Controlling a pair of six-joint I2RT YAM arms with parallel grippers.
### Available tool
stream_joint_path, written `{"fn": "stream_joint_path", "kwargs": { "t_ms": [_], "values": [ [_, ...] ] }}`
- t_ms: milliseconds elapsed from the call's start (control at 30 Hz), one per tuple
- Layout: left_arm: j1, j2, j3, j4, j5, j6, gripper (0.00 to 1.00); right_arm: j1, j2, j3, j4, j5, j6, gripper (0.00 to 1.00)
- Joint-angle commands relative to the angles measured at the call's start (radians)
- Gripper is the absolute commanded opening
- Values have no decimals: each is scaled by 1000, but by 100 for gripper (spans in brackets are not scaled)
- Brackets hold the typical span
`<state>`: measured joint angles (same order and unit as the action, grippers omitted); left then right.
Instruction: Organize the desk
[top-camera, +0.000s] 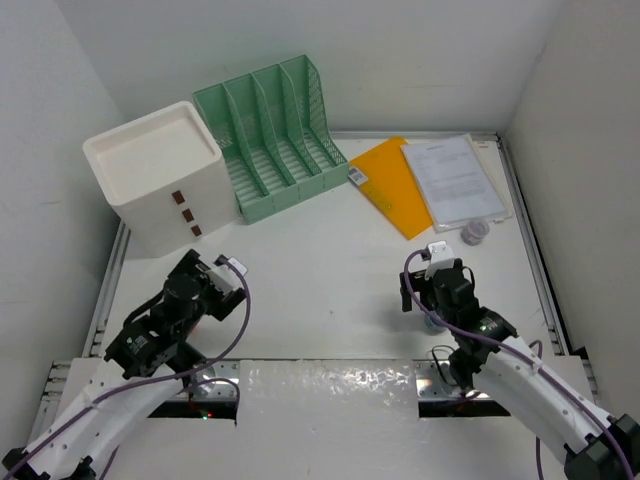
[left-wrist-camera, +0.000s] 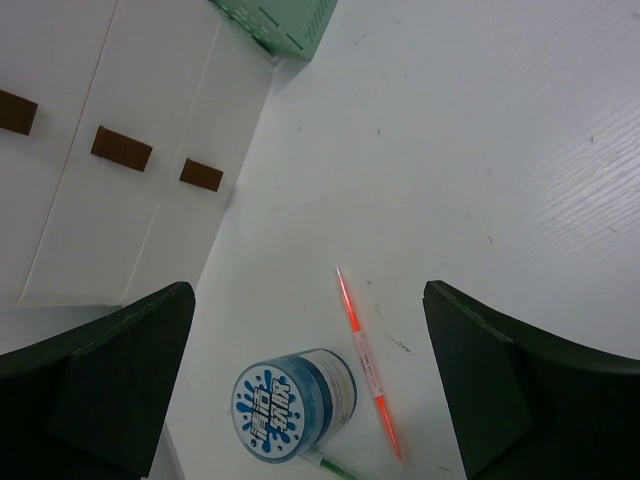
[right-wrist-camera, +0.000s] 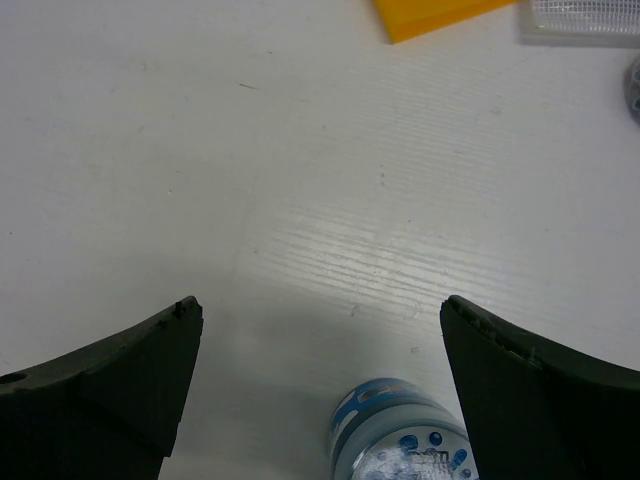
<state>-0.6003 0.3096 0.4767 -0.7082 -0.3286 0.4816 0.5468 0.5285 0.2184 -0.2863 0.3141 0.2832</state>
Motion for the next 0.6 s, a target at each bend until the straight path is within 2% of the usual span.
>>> {"fn": "stream_joint_path", "kwargs": {
  "t_ms": [0, 100, 200, 300, 333, 367, 400, 467, 500, 567],
  "values": [
    [10, 8, 26, 45, -39, -37, 98, 5, -13, 9, 24, -7, -4, 99],
    [10, 28, 100, 30, -9, -11, 98, 5, -28, 16, 56, -55, -1, 99],
    [10, 121, 250, -65, 118, 38, 98, 5, -25, 45, 110, -127, -12, 99],
    [10, 268, 472, -115, 116, 19, 99, 5, 33, 117, 177, -246, -36, 99],
    [11, 304, 610, -122, 102, 8, 99, 5, 86, 142, 215, -274, -35, 99],
    [10, 383, 749, -120, 59, -9, 99, 7, 159, 200, 251, -305, -35, 99],
    [10, 425, 814, -113, 21, -17, 100, 5, 160, 235, 263, -311, -38, 99],
    [11, 549, 945, -83, -117, -23, 99, 10, 304, 363, 280, -357, -39, 99],
    [10, 593, 1067, -77, -166, -23, 100, 24, 358, 410, 307, -369, -39, 99],
    [11, 710, 1183, -77, -281, -3, 100, 91, 516, 560, 318, -344, -53, 96]
  ]
}}
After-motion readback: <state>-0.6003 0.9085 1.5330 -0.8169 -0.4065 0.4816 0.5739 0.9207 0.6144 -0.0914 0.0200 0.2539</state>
